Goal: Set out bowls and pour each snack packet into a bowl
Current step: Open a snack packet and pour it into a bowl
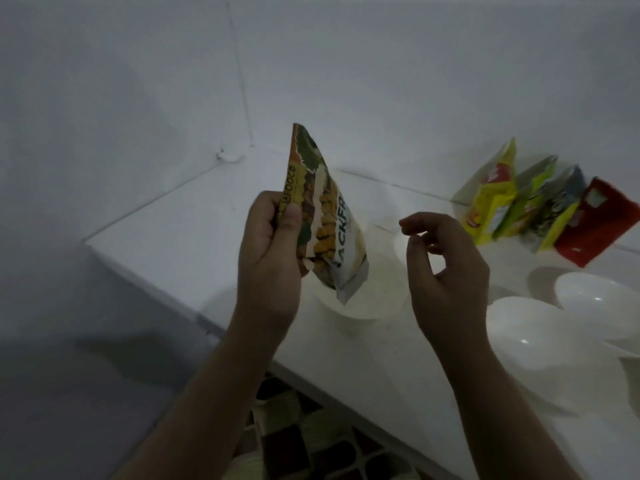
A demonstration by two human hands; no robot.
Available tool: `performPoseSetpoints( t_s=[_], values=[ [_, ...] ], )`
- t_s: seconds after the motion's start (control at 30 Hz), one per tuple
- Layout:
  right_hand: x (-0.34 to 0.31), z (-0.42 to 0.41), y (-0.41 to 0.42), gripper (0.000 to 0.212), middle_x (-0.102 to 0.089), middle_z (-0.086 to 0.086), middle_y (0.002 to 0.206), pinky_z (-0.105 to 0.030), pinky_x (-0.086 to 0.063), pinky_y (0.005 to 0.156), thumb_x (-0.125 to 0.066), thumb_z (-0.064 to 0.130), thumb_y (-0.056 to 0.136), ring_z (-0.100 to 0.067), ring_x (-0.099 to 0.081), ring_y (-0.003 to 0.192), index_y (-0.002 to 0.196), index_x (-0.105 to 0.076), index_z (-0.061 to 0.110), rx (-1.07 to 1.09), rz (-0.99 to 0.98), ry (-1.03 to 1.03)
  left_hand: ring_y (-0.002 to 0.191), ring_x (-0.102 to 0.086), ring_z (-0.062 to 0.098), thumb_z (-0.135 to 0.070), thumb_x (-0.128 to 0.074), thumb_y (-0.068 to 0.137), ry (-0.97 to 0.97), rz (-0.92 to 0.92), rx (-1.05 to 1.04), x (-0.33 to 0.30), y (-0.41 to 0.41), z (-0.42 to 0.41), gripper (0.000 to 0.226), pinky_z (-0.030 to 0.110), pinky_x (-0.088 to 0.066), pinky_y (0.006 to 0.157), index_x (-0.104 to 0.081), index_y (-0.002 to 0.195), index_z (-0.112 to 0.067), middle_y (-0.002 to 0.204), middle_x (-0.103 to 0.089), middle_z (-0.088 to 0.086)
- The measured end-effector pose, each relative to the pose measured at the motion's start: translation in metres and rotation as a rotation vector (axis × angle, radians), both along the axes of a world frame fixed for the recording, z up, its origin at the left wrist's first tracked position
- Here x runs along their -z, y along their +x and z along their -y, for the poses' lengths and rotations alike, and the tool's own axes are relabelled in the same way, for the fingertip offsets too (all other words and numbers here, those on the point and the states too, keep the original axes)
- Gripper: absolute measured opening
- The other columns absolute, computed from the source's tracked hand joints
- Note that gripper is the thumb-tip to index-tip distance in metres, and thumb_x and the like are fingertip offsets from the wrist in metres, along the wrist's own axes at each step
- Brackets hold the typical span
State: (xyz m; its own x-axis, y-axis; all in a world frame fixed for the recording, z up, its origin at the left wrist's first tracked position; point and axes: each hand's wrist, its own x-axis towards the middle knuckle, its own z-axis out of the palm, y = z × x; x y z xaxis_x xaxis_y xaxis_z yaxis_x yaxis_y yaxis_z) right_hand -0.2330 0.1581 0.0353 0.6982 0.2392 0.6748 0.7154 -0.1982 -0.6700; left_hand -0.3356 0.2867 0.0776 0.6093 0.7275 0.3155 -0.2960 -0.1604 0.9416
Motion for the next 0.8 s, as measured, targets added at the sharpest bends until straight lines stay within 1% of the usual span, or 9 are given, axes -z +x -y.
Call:
performPoseSetpoints(
  t_s=[0.07,0.13,0.27,0.37,0.57,0.67,0.8],
  values=[
    [0.003,-0.014,-0.012,0.022,-0.067,0.006,0.099,-0.007,-0.041,0.080,-0.051,0.003,0.090,0.000,-0.059,0.090,0.101,-0.067,0.013,-0.081,-0.046,0.006,0.064,-0.063,0.003,-0.012,-0.038,0.103,-0.020,-0.021,-0.044,-0.001,-0.019,-0.010,0.017,0.015,-0.048,0.050,-0.051,0.092,-0.009,0.084,-0.064,0.005],
    [0.004,-0.026,-0.023,0.022,-0.067,0.007,0.100,-0.006,-0.040,0.081,-0.050,0.005,0.090,0.000,-0.059,0.091,0.102,-0.067,0.014,-0.138,-0.062,-0.003,0.059,-0.061,-0.001,-0.012,-0.038,0.103,-0.026,-0.043,-0.091,0.001,-0.034,-0.018,0.018,0.012,-0.046,0.048,-0.051,0.091,-0.010,0.080,-0.064,0.002],
    [0.004,-0.048,-0.034,0.022,-0.067,0.008,0.101,-0.005,-0.039,0.081,-0.051,0.006,0.089,0.001,-0.058,0.092,0.102,-0.067,0.016,-0.202,-0.061,-0.031,0.054,-0.057,-0.004,-0.014,-0.039,0.103,-0.030,-0.091,-0.191,0.009,-0.053,-0.039,0.017,0.011,-0.043,0.045,-0.049,0.090,-0.012,0.077,-0.061,0.002],
    [0.004,-0.062,-0.038,0.022,-0.066,0.009,0.100,-0.003,-0.038,0.080,-0.051,0.005,0.090,0.001,-0.057,0.092,0.101,-0.066,0.017,-0.226,-0.042,-0.070,0.054,-0.057,-0.005,-0.015,-0.039,0.103,-0.029,-0.121,-0.214,0.013,-0.058,-0.054,0.019,0.010,-0.042,0.045,-0.049,0.088,-0.013,0.079,-0.062,0.002],
    [0.004,-0.099,-0.036,0.022,-0.066,0.012,0.097,-0.002,-0.038,0.078,-0.052,0.004,0.089,0.002,-0.056,0.091,0.097,-0.066,0.018,-0.206,0.008,-0.091,0.058,-0.060,-0.004,-0.015,-0.039,0.103,-0.018,-0.153,-0.140,0.017,-0.052,-0.098,0.021,0.010,-0.045,0.047,-0.051,0.086,-0.015,0.082,-0.064,0.004],
    [0.003,-0.122,-0.031,0.021,-0.066,0.011,0.096,-0.003,-0.038,0.077,-0.051,0.005,0.089,0.001,-0.057,0.089,0.096,-0.066,0.018,-0.163,0.006,-0.090,0.058,-0.059,-0.003,-0.015,-0.040,0.103,0.002,-0.173,-0.087,0.020,-0.042,-0.125,0.021,0.011,-0.045,0.048,-0.050,0.085,-0.014,0.084,-0.063,0.006],
    [0.003,-0.151,-0.027,0.022,-0.066,0.011,0.093,-0.004,-0.039,0.076,-0.053,0.001,0.090,0.002,-0.056,0.089,0.094,-0.067,0.017,-0.106,-0.020,-0.114,0.056,-0.059,-0.004,-0.016,-0.040,0.103,-0.008,-0.236,0.016,0.023,-0.026,-0.164,0.021,0.011,-0.045,0.047,-0.050,0.085,-0.015,0.084,-0.064,0.004]
  ],
)
